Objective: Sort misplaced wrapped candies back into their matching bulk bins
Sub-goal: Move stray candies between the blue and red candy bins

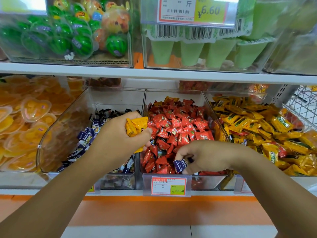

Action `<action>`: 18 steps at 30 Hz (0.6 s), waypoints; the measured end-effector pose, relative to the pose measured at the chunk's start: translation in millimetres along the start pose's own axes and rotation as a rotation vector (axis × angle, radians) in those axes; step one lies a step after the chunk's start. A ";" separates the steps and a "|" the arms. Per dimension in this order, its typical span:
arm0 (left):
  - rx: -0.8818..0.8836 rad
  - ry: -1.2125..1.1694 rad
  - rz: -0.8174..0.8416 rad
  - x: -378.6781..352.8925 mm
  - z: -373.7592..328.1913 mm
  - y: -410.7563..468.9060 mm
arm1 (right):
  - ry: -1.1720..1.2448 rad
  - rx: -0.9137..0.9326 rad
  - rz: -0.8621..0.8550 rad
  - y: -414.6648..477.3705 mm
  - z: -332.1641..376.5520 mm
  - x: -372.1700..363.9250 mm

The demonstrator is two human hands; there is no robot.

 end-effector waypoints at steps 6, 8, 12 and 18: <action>-0.002 0.001 0.007 1.2 1.3 -0.3 | 0.111 -0.017 0.074 -4.8 -1.6 3.1; -0.014 0.016 0.003 1.6 0.4 -1.6 | 0.069 -0.025 0.073 -2.7 -1.6 2.5; -0.037 0.074 -0.001 4.7 -2.7 -4.6 | 0.106 -0.036 0.067 -3.1 -4.1 2.5; -0.031 0.097 0.003 11.0 2.5 -5.5 | 0.148 0.008 -0.025 -3.7 -4.9 0.0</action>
Point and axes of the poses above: each hand's wrist, its own y-axis towards the middle knuckle, its own x-axis out of the back of the hand, z = x × y, the point moved 2 cm from there along y, towards the middle knuckle, and after that the axes turned 7 degrees about -y, right-handed, at the moved point
